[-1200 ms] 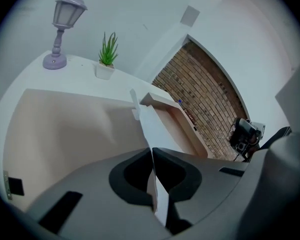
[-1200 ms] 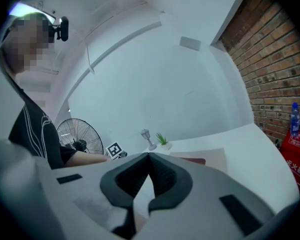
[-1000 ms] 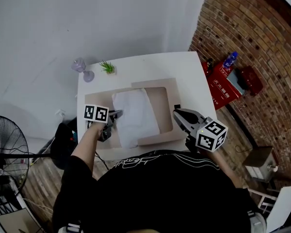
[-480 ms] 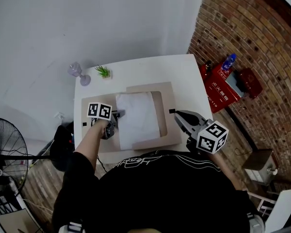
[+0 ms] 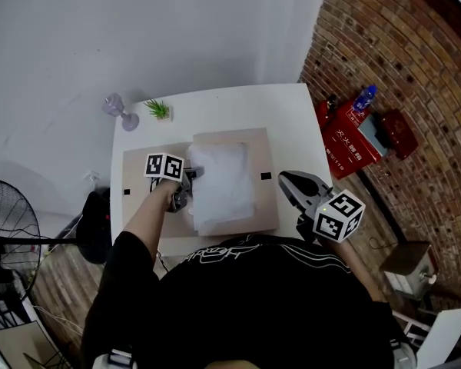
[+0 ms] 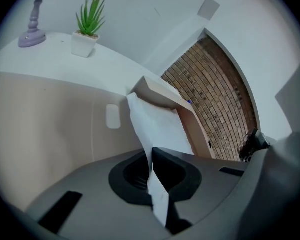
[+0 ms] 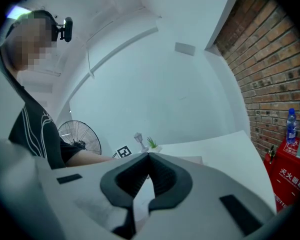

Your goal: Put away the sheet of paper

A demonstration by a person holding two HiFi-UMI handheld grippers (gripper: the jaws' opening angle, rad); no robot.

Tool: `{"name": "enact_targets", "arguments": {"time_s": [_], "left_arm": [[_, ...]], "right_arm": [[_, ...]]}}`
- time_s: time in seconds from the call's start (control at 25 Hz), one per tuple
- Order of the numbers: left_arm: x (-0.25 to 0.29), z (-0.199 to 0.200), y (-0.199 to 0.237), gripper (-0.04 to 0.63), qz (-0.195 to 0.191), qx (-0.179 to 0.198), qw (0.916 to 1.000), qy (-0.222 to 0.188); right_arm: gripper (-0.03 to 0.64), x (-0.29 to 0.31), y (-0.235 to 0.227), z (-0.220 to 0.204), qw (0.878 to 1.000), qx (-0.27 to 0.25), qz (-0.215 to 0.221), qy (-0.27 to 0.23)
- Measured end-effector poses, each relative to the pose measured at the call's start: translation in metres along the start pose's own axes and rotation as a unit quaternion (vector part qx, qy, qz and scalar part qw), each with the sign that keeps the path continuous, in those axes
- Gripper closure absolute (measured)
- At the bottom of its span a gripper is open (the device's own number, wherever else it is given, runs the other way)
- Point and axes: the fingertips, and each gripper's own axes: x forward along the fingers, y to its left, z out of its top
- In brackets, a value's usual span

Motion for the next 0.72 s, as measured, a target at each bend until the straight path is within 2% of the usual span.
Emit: {"name": "enact_targets", "arguments": {"time_s": [0.28, 0.6, 0.72], "left_arm": [[0.017, -0.001, -0.014, 0.563, 0.026, -0.005, 0.9996, 0.008], [0.021, 0.000, -0.021, 0.560, 0.065, -0.007, 0.9978, -0.007], [0.020, 0.000, -0.023, 0.560, 0.093, 0.009, 0.9955, -0.016]], "right_arm": [[0.617, -0.009, -0.015, 0.000, 1.000, 0.000, 0.012, -0.001], [0.617, -0.016, -0.024, -0.001, 1.000, 0.001, 0.028, -0.004], [0.617, -0.016, -0.026, 0.000, 0.999, 0.000, 0.034, -0.005]]}}
